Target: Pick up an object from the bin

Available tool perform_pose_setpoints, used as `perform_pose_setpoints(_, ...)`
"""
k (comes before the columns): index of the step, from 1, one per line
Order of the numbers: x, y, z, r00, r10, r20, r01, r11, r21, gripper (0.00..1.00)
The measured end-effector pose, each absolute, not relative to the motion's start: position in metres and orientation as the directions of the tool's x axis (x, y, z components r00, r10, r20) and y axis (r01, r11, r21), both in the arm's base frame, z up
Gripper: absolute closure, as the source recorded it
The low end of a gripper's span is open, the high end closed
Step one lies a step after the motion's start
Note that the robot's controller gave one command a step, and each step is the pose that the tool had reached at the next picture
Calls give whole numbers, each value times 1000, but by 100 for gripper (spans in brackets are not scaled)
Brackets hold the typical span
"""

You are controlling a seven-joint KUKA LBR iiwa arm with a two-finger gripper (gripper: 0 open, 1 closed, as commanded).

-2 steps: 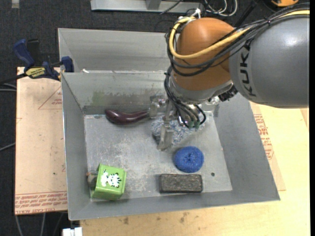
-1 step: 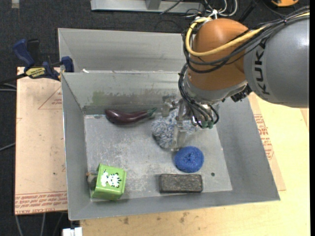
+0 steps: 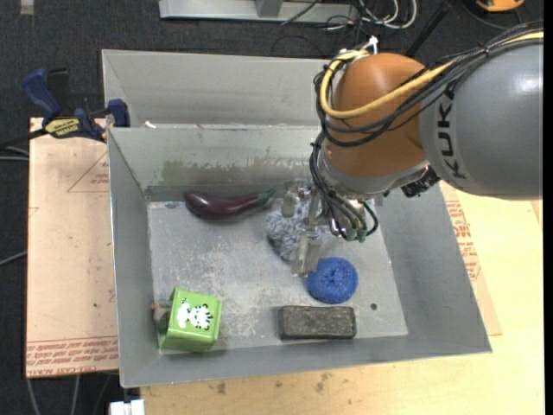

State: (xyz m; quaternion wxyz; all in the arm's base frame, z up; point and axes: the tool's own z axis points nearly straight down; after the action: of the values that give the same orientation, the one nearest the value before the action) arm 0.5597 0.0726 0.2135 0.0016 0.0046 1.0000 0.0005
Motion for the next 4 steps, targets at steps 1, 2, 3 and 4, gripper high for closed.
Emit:
perform_pose_setpoints(1, 595, 56, 185, -998, -70, -6, -70, 998, 2, 0)
perform_pose_setpoints(2, 592, 36, 131, -982, -191, -6, -191, 982, 0, 0)
perform_pose_setpoints(3, 609, 25, 93, -999, 38, -2, 37, 999, 2, 100)
perform_pose_setpoints(4, 609, 25, 93, -999, 38, -2, 38, 999, 2, 100)
